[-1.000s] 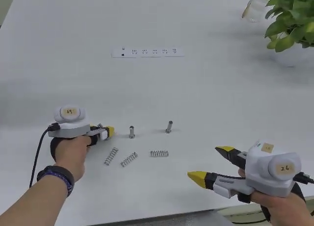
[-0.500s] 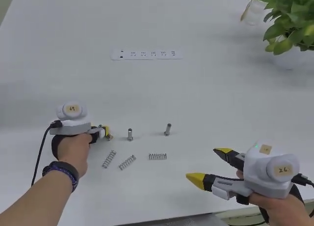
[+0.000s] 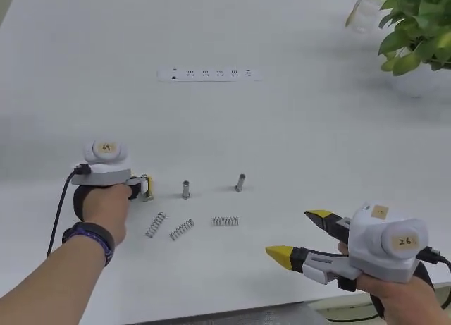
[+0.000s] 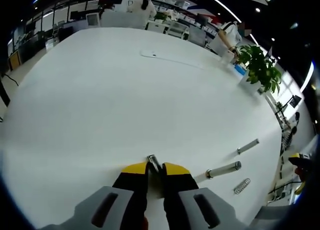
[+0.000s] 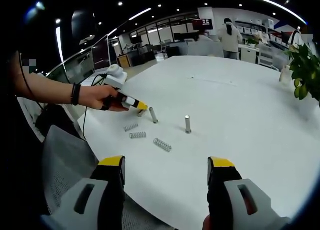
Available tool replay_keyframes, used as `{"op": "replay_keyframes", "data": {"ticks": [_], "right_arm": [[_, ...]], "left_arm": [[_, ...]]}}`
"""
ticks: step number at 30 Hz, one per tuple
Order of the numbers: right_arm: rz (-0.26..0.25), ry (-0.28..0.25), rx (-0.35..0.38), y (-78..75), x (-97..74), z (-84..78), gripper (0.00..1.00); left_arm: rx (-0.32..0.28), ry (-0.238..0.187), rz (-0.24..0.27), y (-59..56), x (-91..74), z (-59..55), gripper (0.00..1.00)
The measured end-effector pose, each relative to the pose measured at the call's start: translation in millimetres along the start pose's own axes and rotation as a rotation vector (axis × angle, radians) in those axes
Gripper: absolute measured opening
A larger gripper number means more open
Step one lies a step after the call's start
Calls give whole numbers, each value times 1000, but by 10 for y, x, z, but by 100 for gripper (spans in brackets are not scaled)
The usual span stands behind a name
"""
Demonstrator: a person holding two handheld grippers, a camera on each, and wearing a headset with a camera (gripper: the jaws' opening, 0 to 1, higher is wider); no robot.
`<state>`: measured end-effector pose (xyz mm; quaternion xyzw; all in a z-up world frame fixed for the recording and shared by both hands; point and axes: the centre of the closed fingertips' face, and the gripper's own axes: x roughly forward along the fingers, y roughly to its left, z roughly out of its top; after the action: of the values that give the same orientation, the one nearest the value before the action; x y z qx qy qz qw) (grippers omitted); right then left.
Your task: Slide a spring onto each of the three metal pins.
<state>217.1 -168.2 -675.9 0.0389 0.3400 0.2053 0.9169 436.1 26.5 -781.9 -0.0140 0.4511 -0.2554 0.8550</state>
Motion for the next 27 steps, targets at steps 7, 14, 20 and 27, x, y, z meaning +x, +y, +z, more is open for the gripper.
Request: {"op": "replay_keyframes", "data": {"ticks": [7, 14, 20, 27], "right_arm": [[-2, 3, 0, -9, -4, -16, 65], [-4, 3, 4, -8, -11, -28, 65], [-6, 3, 6, -13, -17, -38, 65], [-7, 3, 8, -16, -18, -43, 65]], "left_arm": [[36, 9, 13, -5, 8, 2, 3], [62, 17, 37, 4, 22, 19, 3], [111, 30, 51, -7, 12, 4, 1], [181, 62, 43, -5, 12, -4, 0]]}}
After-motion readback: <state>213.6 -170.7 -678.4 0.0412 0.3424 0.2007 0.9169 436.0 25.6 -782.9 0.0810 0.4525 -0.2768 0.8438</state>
